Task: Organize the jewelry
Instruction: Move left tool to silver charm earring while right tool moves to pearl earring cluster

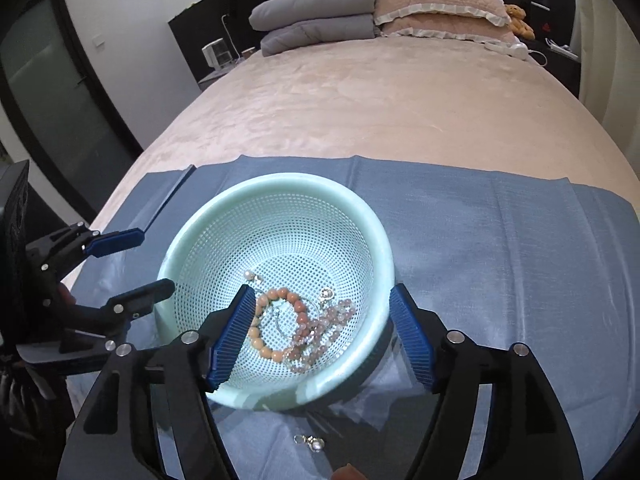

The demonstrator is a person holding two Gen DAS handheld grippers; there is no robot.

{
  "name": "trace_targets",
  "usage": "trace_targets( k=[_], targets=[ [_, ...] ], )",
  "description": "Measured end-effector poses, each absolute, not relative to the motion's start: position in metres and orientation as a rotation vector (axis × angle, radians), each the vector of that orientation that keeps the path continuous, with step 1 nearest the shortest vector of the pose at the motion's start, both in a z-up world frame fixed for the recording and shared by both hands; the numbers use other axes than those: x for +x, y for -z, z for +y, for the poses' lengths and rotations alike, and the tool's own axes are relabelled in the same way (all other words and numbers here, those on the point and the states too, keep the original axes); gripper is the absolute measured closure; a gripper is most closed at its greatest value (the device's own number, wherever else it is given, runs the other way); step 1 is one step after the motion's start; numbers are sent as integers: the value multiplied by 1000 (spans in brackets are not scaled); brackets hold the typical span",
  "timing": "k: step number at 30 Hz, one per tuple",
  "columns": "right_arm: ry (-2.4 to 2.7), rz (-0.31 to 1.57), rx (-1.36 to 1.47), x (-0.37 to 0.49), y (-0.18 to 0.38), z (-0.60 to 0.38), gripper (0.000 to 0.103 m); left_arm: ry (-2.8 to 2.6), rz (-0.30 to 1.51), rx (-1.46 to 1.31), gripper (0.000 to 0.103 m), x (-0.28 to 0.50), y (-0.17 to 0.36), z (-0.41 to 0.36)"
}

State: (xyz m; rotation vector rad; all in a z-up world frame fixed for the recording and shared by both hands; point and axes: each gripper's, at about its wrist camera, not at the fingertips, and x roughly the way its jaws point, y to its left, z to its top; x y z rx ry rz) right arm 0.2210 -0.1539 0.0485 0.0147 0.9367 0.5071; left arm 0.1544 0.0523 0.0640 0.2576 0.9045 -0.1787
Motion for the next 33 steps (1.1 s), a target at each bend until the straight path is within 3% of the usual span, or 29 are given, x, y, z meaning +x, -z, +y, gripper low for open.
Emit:
trace_targets(
  k=[2,4,15,24,26,30,33],
  targets=[
    [-513,923,23,207,-52,-161,25,192,884,250,12,141,-70,52],
    [-520,915,26,192,-52,-167,17,215,872,244,6,125,-72,47],
    [-471,923,-96,107,-10,-189,16,318,876,333,6,66,-29,-1],
    [-458,993,-48,58,26,-201,18,383,907,352,6,65,18,-35],
    [-444,992,-38,50,34,-204,25,377,881,370,6,68,21,-41],
    [-419,1008,-45,49,51,-205,50,411,872,394,11,76,31,-58],
    [-397,999,-31,53,55,-206,62,408,903,390,28,90,40,-64]
  ],
)
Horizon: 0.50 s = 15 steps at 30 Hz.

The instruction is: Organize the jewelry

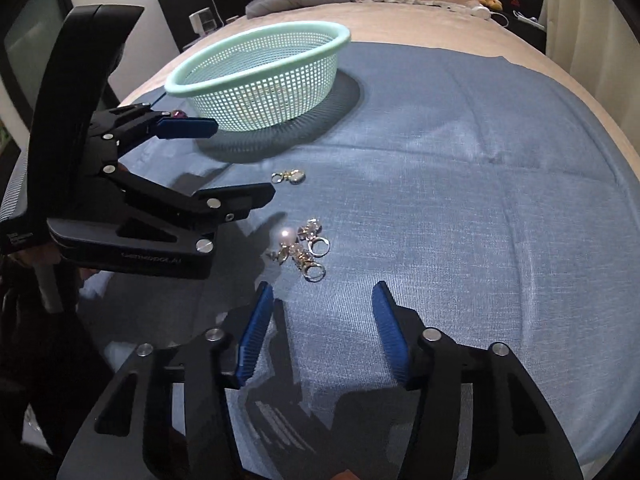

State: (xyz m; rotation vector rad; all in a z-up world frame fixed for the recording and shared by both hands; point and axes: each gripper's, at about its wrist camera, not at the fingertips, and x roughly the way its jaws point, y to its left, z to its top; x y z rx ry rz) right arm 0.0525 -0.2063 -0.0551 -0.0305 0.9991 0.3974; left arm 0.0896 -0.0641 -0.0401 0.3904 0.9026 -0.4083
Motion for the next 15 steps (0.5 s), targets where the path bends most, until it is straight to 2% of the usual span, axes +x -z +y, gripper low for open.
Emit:
trace_targets(
  k=[1,3,7,8,9,10,11,15],
  targets=[
    [-397,996,-27,54,56,-206,69,405,921,377,35,95,44,-65],
    [-393,996,-18,58,58,-208,78,411,954,356,41,102,52,-67],
    [-390,990,-5,60,61,-208,88,445,946,341,57,103,57,-74],
    [-394,988,-3,60,61,-208,90,453,941,347,67,102,57,-76],
    [-400,987,0,60,60,-208,96,466,939,352,74,101,57,-78],
    [-403,987,3,60,59,-208,97,473,938,360,87,100,57,-80],
    [-405,985,6,60,60,-208,98,477,937,371,93,98,58,-82],
    [-410,972,21,58,58,-209,99,478,931,390,94,95,56,-83]
  ],
)
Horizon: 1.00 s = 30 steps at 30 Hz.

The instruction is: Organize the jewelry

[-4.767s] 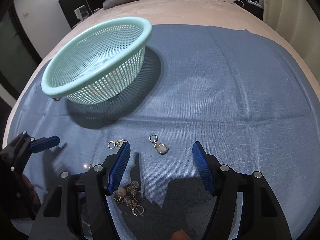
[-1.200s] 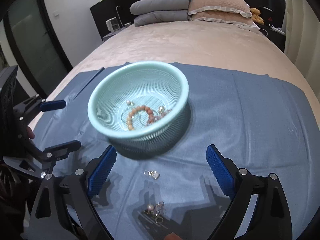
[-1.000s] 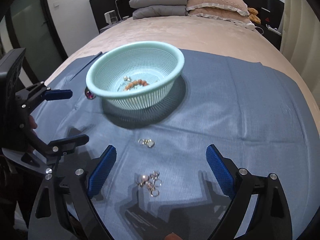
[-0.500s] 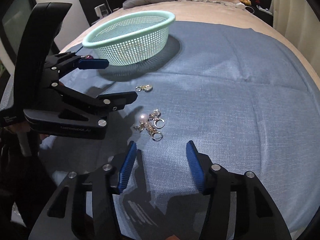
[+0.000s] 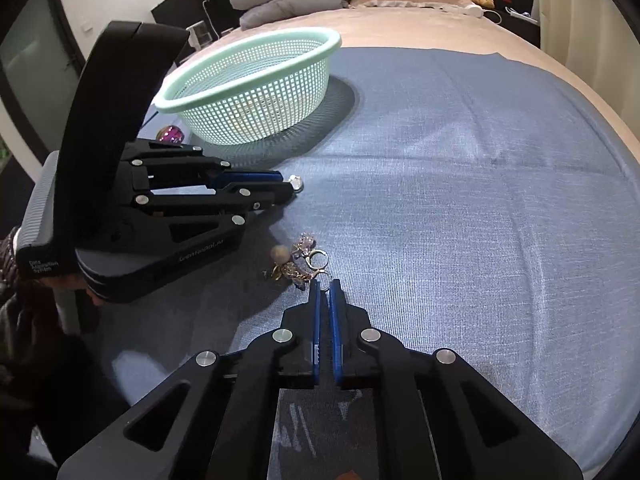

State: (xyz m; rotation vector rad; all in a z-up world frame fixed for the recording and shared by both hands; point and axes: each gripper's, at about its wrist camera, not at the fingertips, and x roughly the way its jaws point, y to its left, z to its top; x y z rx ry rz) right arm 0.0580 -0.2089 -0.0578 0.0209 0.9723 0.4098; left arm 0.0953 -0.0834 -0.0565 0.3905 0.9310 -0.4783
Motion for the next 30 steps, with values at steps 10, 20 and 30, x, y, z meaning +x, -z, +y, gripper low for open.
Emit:
trace_targets(
  k=[10,20,30],
  targets=[
    [-452,964,63,60,53,-206,58,472,934,340,96,79,43,-62],
    [-384,969,-6,63,60,-200,89,456,906,209,97,55,17,-28],
    [-387,900,21,51,36,-214,94,435,846,113,97,36,-8,-1]
  ],
)
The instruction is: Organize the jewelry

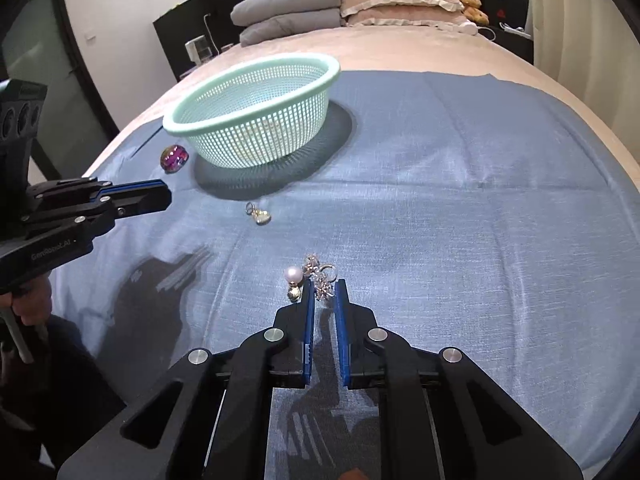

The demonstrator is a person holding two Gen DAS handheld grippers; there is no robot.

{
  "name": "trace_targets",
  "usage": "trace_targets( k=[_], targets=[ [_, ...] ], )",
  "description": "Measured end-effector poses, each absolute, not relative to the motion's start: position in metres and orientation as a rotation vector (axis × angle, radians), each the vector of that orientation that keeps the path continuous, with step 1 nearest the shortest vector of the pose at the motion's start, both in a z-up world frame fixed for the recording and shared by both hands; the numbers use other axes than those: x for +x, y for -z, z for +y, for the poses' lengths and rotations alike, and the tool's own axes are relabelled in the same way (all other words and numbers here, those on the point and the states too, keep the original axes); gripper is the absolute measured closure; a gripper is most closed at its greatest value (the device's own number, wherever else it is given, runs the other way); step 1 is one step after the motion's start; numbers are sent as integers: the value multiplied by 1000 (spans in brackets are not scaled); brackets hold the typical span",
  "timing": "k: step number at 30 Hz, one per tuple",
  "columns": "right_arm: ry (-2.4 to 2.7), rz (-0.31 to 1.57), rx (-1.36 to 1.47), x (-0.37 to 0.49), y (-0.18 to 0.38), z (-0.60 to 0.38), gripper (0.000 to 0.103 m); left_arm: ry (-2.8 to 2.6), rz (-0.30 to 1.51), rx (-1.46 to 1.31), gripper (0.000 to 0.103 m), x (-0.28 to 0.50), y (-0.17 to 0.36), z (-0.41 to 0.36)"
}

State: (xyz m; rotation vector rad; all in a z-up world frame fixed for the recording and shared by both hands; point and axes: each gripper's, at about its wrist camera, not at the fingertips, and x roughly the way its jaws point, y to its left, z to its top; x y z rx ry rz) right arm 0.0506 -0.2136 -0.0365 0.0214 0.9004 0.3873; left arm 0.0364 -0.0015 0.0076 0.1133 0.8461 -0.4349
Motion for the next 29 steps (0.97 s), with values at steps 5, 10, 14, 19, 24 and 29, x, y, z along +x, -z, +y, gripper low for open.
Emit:
trace_targets(
  k=[5,10,14,19,24,29],
  targets=[
    [-393,856,26,47,17,-217,94,445,845,108,97,40,-6,1],
    [-405,816,20,43,0,-215,94,433,875,148,68,64,16,-15],
    [-413,792,4,38,-9,-216,94,384,909,133,35,87,31,-27],
    [-409,784,7,37,-14,-221,94,354,987,117,63,105,57,-33],
    [-402,785,25,37,-14,-224,94,372,972,100,100,103,58,-27],
    [-398,784,31,37,-13,-224,94,382,957,107,101,91,54,-23]
  ],
)
